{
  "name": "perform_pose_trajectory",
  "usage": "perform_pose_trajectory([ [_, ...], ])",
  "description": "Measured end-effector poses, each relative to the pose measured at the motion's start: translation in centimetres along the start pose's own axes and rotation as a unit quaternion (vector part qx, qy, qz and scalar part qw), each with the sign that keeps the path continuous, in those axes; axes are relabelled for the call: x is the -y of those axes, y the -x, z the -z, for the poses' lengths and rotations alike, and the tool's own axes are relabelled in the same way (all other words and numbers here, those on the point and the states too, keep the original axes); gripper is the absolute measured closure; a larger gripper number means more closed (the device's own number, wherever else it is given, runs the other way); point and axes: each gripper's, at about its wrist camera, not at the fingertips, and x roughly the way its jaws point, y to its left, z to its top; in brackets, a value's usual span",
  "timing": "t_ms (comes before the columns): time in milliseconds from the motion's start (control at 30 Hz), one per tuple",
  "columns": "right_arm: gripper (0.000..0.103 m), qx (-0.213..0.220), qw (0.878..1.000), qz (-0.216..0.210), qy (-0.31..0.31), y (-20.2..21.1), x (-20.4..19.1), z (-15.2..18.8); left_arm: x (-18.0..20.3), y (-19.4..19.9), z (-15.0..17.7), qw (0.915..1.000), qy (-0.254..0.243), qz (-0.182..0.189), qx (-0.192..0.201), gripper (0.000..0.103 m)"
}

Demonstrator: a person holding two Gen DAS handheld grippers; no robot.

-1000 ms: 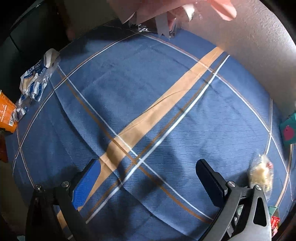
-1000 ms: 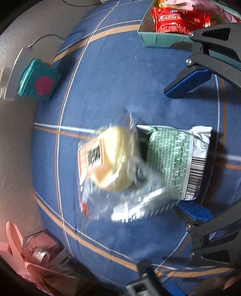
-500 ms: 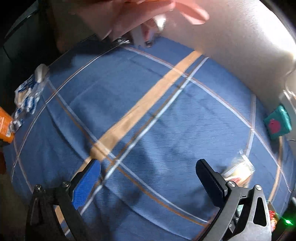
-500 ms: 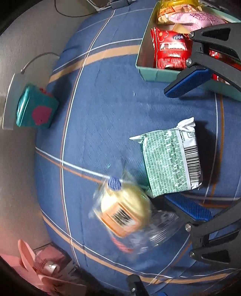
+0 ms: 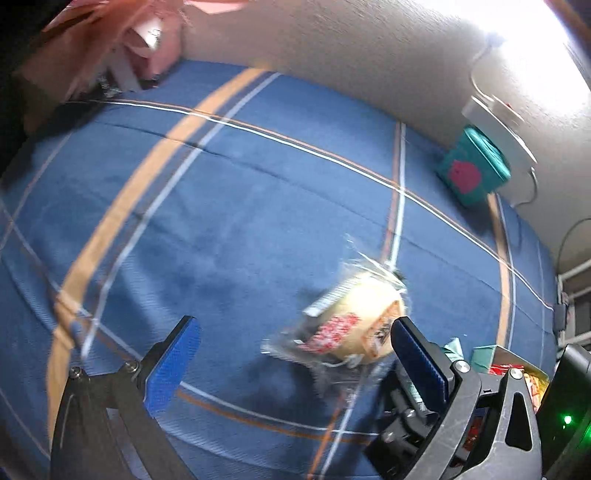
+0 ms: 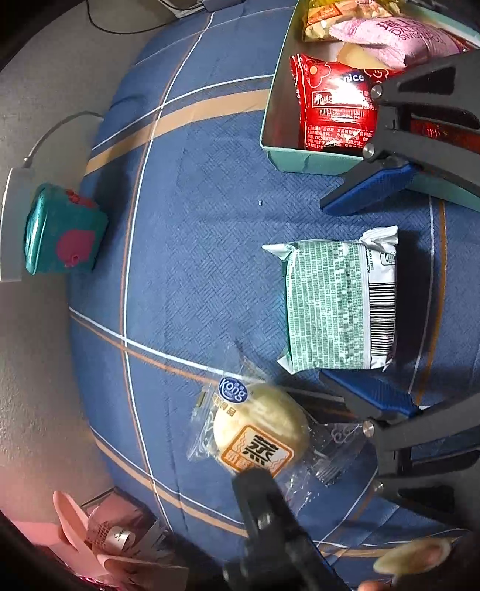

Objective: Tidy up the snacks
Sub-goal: 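Move both tools back to the green pack and clear-wrapped bun, then grasp the green-white wrapped pack with the right gripper while the left gripper grasps the clear-wrapped bun, then carry the green pack and wrapped bun over the tray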

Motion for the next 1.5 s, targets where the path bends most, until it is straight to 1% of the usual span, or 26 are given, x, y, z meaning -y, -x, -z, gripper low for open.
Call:
perform_pose_trajectory([
  [67, 0.019, 0.001, 1.000, 0.001, 0.004, -0.2, 0.4, 0.3, 0.5, -0.5, 0.0, 0.9999, -0.009, 0.013, 0.000, 0.001],
  [200, 0.019, 0.002, 1.000, 0.004, 0.006, -0.1, -0.1, 0.8, 1.3, -1.1, -0.3, 0.9994, -0.027, 0.020, 0.012, 0.003],
  [300, 0.019, 0.003, 1.000, 0.005, 0.006, 0.1, -0.3, 1.0, 1.9, -1.4, -0.3, 0.9985, -0.039, 0.036, 0.014, 0.012],
  [367, 0.020, 0.004, 1.000, 0.005, 0.005, 0.2, -0.4, 1.2, 2.3, -1.6, -0.4, 0.9982, -0.043, 0.040, 0.014, 0.020],
  [400, 0.022, 0.004, 1.000, 0.003, 0.005, 0.2, -0.5, 1.2, 2.4, -1.7, -0.4, 0.9982, -0.044, 0.039, 0.014, 0.023],
  [433, 0.025, 0.003, 1.000, 0.001, 0.004, 0.3, -0.5, 1.3, 2.5, -1.7, -0.5, 0.9981, -0.044, 0.039, 0.015, 0.029],
  [467, 0.026, 0.003, 1.000, 0.000, 0.001, 0.3, -0.5, 1.3, 2.6, -1.7, -0.5, 0.9979, -0.044, 0.045, 0.015, 0.031],
  [533, 0.034, 0.003, 1.000, 0.003, -0.001, 0.5, -0.5, 1.3, 2.7, -1.6, -0.5, 0.9978, -0.044, 0.048, 0.016, 0.034],
  [733, 0.040, 0.004, 1.000, 0.000, -0.015, 0.9, -0.1, 1.4, 2.1, -1.3, -0.5, 0.9978, -0.027, 0.060, 0.015, 0.041],
  [800, 0.041, 0.002, 1.000, -0.004, -0.019, 1.1, 0.0, 1.4, 1.9, -1.0, -0.5, 0.9974, -0.021, 0.067, 0.016, 0.045],
  [867, 0.042, 0.001, 1.000, -0.010, -0.024, 1.2, 0.3, 1.3, 2.0, -0.2, -0.4, 0.9968, -0.021, 0.075, 0.020, 0.053],
  [900, 0.043, 0.001, 1.000, -0.014, -0.027, 1.1, 0.7, 1.1, 1.9, 0.2, -0.2, 0.9965, -0.020, 0.078, 0.022, 0.055],
  [1000, 0.043, 0.000, 0.999, -0.030, -0.037, 1.8, 1.3, 1.0, 2.2, 0.9, -0.3, 0.9958, -0.017, 0.087, 0.024, 0.066],
  [1033, 0.043, 0.000, 0.999, -0.033, -0.038, 2.0, 1.5, 1.0, 2.3, 1.1, -0.3, 0.9956, -0.014, 0.090, 0.024, 0.073],
  [1067, 0.043, 0.002, 0.999, -0.034, -0.037, 2.3, 1.5, 1.0, 2.3, 1.3, -0.2, 0.9952, -0.011, 0.094, 0.025, 0.075],
  [1200, 0.043, 0.004, 0.998, -0.036, -0.041, 3.3, 2.3, 1.2, 2.6, 1.9, 0.0, 0.9953, -0.006, 0.094, 0.022, 0.076],
  [1267, 0.043, 0.004, 0.998, -0.036, -0.041, 3.8, 2.5, 1.3, 2.5, 1.7, 0.2, 0.9957, -0.004, 0.092, 0.009, 0.076],
  [1300, 0.043, 0.004, 0.999, -0.035, -0.040, 3.9, 2.6, 1.3, 2.4, 1.5, 0.3, 0.9965, -0.004, 0.083, -0.003, 0.076],
  [1400, 0.043, -0.003, 0.998, -0.036, -0.042, 3.8, 2.7, 1.0, 1.2, 1.8, 0.8, 0.9966, 0.019, 0.079, -0.014, 0.076],
  [1500, 0.043, -0.011, 0.998, -0.043, -0.047, 3.6, 2.5, 1.0, -0.4, 2.5, 1.8, 0.9969, 0.036, 0.065, -0.024, 0.076],
])
